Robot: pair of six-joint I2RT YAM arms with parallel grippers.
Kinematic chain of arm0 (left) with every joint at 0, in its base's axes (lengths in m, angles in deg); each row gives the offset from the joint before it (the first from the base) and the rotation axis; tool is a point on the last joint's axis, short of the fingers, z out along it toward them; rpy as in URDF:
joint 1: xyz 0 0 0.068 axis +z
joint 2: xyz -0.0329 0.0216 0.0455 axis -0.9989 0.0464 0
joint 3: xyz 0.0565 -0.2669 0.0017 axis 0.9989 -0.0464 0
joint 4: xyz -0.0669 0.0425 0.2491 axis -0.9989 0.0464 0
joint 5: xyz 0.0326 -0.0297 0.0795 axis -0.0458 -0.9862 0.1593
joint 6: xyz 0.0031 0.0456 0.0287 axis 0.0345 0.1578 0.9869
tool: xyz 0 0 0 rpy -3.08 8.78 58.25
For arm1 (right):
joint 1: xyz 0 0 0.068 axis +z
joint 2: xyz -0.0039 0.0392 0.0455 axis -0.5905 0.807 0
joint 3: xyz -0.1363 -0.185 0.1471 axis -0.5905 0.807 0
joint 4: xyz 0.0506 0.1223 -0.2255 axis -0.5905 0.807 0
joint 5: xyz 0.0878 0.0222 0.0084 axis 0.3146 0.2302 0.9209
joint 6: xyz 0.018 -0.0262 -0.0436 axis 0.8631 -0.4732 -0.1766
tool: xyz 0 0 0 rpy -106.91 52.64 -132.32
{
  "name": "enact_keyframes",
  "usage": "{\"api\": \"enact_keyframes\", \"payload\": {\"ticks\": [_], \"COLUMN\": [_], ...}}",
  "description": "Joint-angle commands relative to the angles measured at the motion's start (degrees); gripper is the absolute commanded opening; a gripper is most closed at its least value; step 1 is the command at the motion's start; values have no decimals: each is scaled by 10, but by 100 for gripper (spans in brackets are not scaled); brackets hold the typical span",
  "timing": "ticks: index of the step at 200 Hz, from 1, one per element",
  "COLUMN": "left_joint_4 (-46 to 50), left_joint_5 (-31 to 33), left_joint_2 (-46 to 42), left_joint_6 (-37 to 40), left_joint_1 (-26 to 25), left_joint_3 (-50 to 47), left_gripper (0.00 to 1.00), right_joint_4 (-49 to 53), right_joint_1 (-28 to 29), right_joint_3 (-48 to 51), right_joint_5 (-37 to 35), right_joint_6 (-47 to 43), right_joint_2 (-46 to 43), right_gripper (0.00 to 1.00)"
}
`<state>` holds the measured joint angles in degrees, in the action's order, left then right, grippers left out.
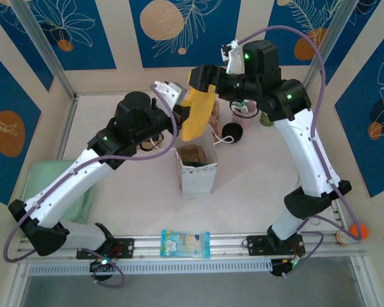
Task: Pack the takeout coffee
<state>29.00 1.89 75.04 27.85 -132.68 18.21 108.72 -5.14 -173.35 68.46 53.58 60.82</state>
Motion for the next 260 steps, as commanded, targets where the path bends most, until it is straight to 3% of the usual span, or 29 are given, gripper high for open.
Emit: {"api": "enact_keyframes", "payload": {"ticks": [1, 82, 117, 148, 195, 260], "left_joint_4": [-13, -10, -8, -3, -2, 53], "left_joint_5": [32, 61, 69, 72, 77, 24], "left_joint_2": [-15, -15, -16, -19, -31, -30], "left_joint_6": [35, 62, 66, 65, 58, 29], "left_joint_1": [-15, -36, -37, -37, -37, -32], "left_joint_3": [-3, -6, -9, -11, -22, 5], "left_gripper": [0, 0, 0, 0, 34, 34], "right_joint_4": [24, 32, 32, 34, 41, 57], "right_joint_1": [4, 21, 29, 32, 38, 63], "right_joint_3": [-23, -34, -39, -46, -50, -55], "right_joint_5": [2, -28, -31, -34, -41, -78], "right_joint_6": [-7, -26, -39, -49, -65, -103], "right_joint_2": [12, 16, 16, 17, 20, 27], "right_gripper": [85, 50, 43, 30, 18, 15]}}
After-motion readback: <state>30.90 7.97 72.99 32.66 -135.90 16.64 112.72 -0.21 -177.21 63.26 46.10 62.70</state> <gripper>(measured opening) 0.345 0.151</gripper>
